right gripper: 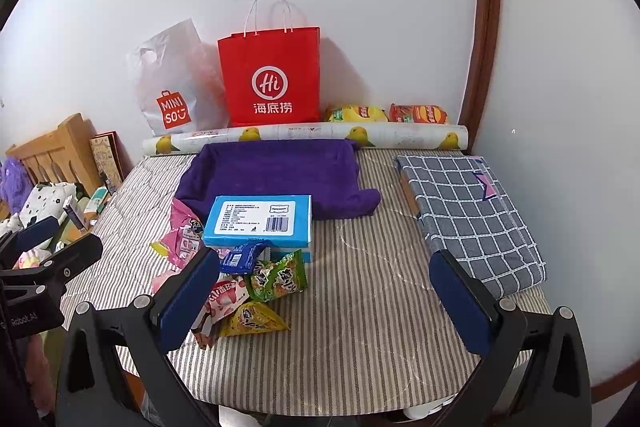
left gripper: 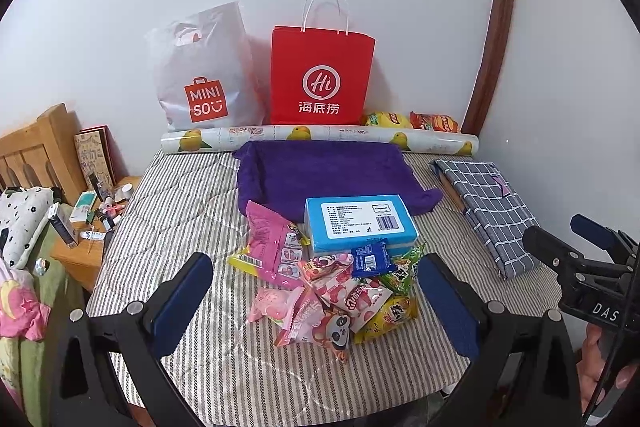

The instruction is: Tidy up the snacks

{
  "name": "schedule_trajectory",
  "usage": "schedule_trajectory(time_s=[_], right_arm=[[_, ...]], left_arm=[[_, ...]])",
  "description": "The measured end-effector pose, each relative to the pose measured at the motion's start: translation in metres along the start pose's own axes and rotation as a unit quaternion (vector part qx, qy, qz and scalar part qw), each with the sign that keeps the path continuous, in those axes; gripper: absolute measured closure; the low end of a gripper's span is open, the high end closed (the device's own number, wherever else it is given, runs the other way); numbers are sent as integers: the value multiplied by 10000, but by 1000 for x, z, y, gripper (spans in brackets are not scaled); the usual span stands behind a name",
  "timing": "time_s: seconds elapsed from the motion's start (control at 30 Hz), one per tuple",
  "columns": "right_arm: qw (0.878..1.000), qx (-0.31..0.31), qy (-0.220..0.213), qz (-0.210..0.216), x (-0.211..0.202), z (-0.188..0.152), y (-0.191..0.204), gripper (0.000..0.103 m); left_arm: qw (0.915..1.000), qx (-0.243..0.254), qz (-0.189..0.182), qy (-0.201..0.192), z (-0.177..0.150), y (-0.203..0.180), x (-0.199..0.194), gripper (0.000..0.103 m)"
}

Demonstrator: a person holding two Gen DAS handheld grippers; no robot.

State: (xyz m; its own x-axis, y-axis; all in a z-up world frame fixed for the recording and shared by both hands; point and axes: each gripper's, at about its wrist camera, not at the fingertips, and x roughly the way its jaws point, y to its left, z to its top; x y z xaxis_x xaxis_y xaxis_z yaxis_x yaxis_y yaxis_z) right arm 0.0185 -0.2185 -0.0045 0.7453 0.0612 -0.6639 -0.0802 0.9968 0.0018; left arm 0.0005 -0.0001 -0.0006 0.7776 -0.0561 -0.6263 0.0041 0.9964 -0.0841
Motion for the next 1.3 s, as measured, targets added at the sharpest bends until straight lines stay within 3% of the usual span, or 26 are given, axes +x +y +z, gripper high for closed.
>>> schedule_trajectory(time_s=[1.3], right_arm=[[9999, -26, -63, 130, -5, 2, 1, 0]], left_arm=[[10000, 23, -44, -23, 4, 0, -2, 0]])
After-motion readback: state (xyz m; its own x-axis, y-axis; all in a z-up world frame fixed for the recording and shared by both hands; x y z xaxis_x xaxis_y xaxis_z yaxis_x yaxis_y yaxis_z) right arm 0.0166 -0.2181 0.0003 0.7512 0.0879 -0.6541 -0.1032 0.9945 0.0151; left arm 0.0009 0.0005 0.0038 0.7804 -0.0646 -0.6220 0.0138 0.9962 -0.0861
